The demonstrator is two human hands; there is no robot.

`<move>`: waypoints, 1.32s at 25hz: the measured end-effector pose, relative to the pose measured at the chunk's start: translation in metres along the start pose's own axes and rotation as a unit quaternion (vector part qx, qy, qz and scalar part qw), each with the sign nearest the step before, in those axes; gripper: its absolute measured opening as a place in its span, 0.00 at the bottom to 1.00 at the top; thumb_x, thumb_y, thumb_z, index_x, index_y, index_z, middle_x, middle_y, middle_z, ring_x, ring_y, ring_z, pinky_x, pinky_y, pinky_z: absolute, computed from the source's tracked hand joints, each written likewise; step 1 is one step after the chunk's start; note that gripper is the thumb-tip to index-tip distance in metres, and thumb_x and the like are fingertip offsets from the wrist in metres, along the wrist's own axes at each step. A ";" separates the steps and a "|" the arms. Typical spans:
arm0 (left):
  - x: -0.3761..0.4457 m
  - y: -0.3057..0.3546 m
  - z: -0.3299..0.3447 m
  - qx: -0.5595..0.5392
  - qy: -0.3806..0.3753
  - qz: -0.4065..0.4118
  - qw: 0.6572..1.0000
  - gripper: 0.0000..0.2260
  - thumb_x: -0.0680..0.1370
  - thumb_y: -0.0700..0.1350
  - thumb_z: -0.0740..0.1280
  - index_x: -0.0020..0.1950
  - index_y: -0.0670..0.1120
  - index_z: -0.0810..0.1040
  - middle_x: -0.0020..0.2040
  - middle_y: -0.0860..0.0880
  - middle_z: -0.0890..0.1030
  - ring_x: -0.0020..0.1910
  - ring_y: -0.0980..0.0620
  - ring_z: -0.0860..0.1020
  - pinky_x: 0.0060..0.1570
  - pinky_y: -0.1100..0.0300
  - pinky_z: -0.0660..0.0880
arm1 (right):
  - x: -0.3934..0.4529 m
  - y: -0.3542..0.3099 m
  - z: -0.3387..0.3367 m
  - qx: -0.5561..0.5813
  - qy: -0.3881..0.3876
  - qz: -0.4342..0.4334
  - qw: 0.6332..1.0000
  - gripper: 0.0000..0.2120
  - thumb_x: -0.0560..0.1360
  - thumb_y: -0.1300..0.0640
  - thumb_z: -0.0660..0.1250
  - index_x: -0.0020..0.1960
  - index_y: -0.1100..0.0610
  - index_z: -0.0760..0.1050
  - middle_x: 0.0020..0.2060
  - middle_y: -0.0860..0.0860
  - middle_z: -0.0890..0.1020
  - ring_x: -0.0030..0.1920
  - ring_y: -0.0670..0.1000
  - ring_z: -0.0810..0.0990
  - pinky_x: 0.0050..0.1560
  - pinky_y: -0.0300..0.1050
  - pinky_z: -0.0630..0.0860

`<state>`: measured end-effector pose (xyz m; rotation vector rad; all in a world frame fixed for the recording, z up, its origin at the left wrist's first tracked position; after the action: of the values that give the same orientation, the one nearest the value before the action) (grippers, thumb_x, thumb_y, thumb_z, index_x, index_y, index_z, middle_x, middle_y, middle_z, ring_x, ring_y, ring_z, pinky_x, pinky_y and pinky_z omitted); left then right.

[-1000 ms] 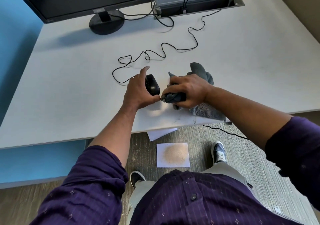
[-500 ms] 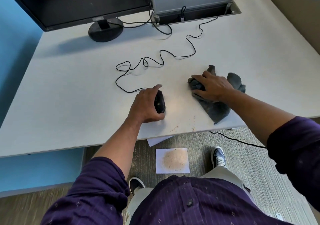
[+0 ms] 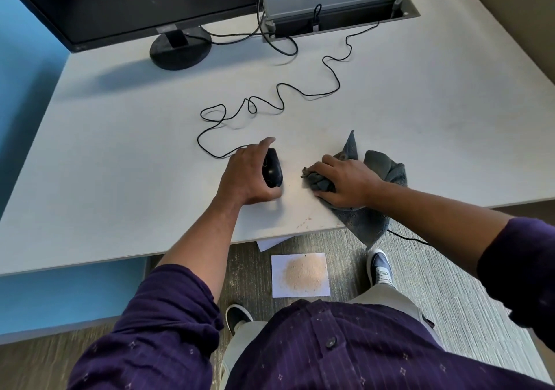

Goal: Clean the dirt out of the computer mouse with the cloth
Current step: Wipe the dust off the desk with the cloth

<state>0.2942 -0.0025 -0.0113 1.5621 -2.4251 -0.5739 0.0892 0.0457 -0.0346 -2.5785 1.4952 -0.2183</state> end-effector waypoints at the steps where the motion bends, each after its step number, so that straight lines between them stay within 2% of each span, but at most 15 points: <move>1: 0.001 -0.002 -0.001 -0.001 0.000 -0.003 1.000 0.48 0.60 0.60 0.72 0.80 0.53 0.64 0.62 0.48 0.79 0.62 0.43 0.76 0.68 0.46 0.73 | 0.001 -0.004 0.001 0.001 -0.001 -0.004 1.000 0.26 0.74 0.39 0.65 0.67 0.50 0.69 0.50 0.51 0.76 0.40 0.57 0.80 0.35 0.49 0.76; 9: 0.000 -0.010 -0.007 0.007 0.009 -0.014 1.000 0.49 0.59 0.60 0.72 0.80 0.52 0.63 0.62 0.47 0.79 0.63 0.41 0.76 0.65 0.47 0.73 | 0.008 -0.079 0.017 -0.003 -0.012 -0.142 0.990 0.27 0.73 0.43 0.66 0.69 0.52 0.70 0.50 0.53 0.76 0.36 0.54 0.78 0.30 0.45 0.73; 13: -0.004 -0.014 -0.010 0.001 0.020 -0.016 1.000 0.49 0.59 0.59 0.73 0.79 0.52 0.64 0.60 0.47 0.80 0.61 0.41 0.77 0.63 0.48 0.74 | 0.009 -0.104 0.022 -0.005 -0.012 -0.187 0.982 0.26 0.73 0.46 0.64 0.69 0.54 0.71 0.52 0.54 0.76 0.38 0.55 0.79 0.30 0.48 0.77; 15: -0.007 -0.015 -0.009 0.001 0.019 -0.016 1.000 0.49 0.59 0.59 0.72 0.79 0.52 0.64 0.60 0.47 0.79 0.61 0.41 0.77 0.63 0.46 0.75 | 0.008 -0.121 0.026 0.003 -0.018 -0.239 0.971 0.25 0.75 0.47 0.64 0.69 0.54 0.71 0.54 0.54 0.75 0.40 0.54 0.79 0.32 0.49 0.78; 18: -0.012 -0.017 -0.008 -0.002 0.015 -0.018 1.000 0.49 0.59 0.59 0.72 0.79 0.53 0.63 0.60 0.47 0.79 0.60 0.41 0.76 0.62 0.45 0.76 | 0.002 -0.150 0.033 -0.017 -0.044 -0.357 0.933 0.25 0.77 0.47 0.65 0.72 0.53 0.69 0.56 0.54 0.75 0.43 0.52 0.77 0.33 0.48 0.79; 20: -0.015 -0.020 -0.010 -0.002 0.018 -0.020 1.000 0.49 0.59 0.59 0.73 0.79 0.54 0.63 0.61 0.47 0.79 0.61 0.41 0.76 0.63 0.46 0.75 | 0.004 -0.153 0.021 -0.014 -0.018 -0.381 0.924 0.25 0.77 0.47 0.65 0.72 0.53 0.70 0.56 0.54 0.76 0.43 0.52 0.78 0.32 0.48 0.79; 25: -0.024 -0.030 -0.012 -0.008 0.010 -0.040 0.999 0.49 0.61 0.61 0.74 0.80 0.53 0.63 0.63 0.46 0.79 0.63 0.40 0.75 0.64 0.46 0.74 | 0.020 -0.095 -0.036 0.015 0.095 -0.297 0.950 0.25 0.74 0.45 0.68 0.68 0.51 0.75 0.54 0.52 0.78 0.40 0.54 0.80 0.31 0.46 0.78; 29: -0.034 -0.028 -0.005 -0.010 0.001 -0.048 0.999 0.49 0.60 0.59 0.73 0.81 0.54 0.63 0.66 0.46 0.77 0.64 0.40 0.75 0.65 0.47 0.71 | 0.039 -0.029 -0.059 -0.011 0.142 -0.084 0.986 0.24 0.72 0.42 0.68 0.66 0.46 0.74 0.51 0.49 0.78 0.37 0.57 0.81 0.34 0.47 0.77; 31: -0.036 -0.027 -0.004 -0.013 0.004 -0.050 0.999 0.49 0.60 0.59 0.73 0.80 0.54 0.63 0.66 0.47 0.77 0.65 0.40 0.74 0.65 0.48 0.71 | 0.048 -0.003 -0.051 -0.039 0.122 0.024 0.991 0.25 0.73 0.41 0.66 0.68 0.44 0.71 0.53 0.50 0.76 0.36 0.61 0.80 0.36 0.50 0.77; 33: -0.037 -0.026 -0.005 -0.018 0.007 -0.053 0.998 0.48 0.60 0.59 0.73 0.80 0.54 0.63 0.66 0.47 0.77 0.65 0.40 0.74 0.66 0.48 0.71 | 0.055 0.007 -0.029 -0.052 0.054 0.073 0.994 0.27 0.74 0.40 0.66 0.71 0.46 0.68 0.57 0.52 0.75 0.39 0.62 0.81 0.38 0.51 0.76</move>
<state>0.3329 0.0210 -0.0163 1.6815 -2.3196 -0.6199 0.1043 -0.0077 -0.0049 -2.5580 1.7702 -0.2720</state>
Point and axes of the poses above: each hand's wrist, its own x-axis towards the middle knuckle, its own z-axis out of the palm, y = z × x, the point moved 7 cm from there along x, towards the middle knuckle
